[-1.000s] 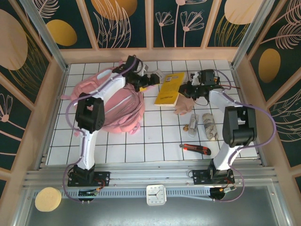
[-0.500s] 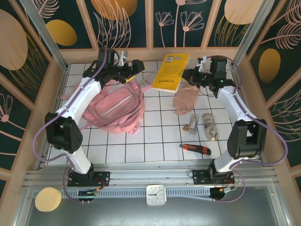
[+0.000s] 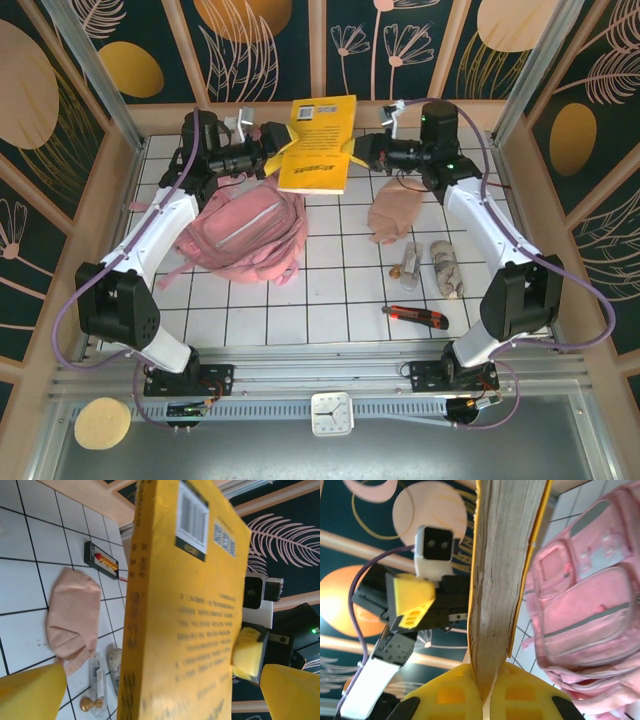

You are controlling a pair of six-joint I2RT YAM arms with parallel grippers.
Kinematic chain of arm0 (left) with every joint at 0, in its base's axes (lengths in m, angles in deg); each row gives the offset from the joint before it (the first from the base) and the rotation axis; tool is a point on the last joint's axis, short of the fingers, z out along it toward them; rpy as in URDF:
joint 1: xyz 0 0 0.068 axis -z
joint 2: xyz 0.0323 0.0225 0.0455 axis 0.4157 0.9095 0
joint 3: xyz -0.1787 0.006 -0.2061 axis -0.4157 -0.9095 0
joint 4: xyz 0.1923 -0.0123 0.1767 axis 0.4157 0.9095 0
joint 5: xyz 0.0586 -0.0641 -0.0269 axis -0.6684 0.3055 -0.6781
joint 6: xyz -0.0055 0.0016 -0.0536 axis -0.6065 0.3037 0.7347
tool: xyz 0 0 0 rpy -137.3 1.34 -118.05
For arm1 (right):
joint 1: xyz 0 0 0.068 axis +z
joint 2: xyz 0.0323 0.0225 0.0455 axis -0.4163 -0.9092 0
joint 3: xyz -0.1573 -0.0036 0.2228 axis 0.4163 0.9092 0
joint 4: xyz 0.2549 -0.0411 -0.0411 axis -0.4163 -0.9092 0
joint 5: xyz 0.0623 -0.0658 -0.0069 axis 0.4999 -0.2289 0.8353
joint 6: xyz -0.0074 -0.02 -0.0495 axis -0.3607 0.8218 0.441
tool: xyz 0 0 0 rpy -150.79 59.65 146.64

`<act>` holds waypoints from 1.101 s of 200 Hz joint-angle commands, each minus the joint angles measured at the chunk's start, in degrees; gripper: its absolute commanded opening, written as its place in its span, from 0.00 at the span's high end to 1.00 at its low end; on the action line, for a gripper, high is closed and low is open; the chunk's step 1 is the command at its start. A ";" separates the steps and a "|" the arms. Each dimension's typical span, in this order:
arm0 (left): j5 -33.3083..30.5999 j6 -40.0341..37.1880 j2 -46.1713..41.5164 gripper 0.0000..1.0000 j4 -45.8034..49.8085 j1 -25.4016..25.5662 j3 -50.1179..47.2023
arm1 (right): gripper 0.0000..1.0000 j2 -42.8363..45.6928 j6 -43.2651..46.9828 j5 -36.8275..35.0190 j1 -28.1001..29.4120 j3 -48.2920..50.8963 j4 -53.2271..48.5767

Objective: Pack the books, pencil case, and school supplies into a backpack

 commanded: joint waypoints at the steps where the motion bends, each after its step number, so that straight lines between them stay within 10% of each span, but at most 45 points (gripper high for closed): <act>1: 3.07 2.93 -2.32 0.07 -4.08 0.18 -2.23 | 1.00 0.04 -7.43 3.07 1.32 2.23 13.94; 43: 6.31 8.62 -3.95 0.82 -14.57 0.13 -6.62 | 1.00 -1.31 -8.13 2.44 3.16 2.78 14.80; 50: 6.62 8.52 -3.97 1.00 -14.66 0.18 -6.64 | 0.87 -1.27 -8.04 2.11 3.18 2.99 14.69; 67: 7.62 9.58 -4.15 1.00 -16.70 0.18 -7.18 | 0.51 -1.12 -6.50 0.82 3.11 3.59 13.10; 92: 9.70 14.44 -4.00 1.00 -24.49 0.18 -7.91 | 0.32 -1.25 -5.00 0.06 3.13 4.78 12.02; 157: 11.38 15.37 -2.13 1.00 -24.65 0.18 -5.03 | 0.29 -3.44 -0.83 -3.14 3.24 5.84 7.83; 220: 11.97 22.93 -0.73 1.00 -34.98 0.18 -7.34 | 0.26 -4.98 -13.15 1.76 5.18 9.69 31.52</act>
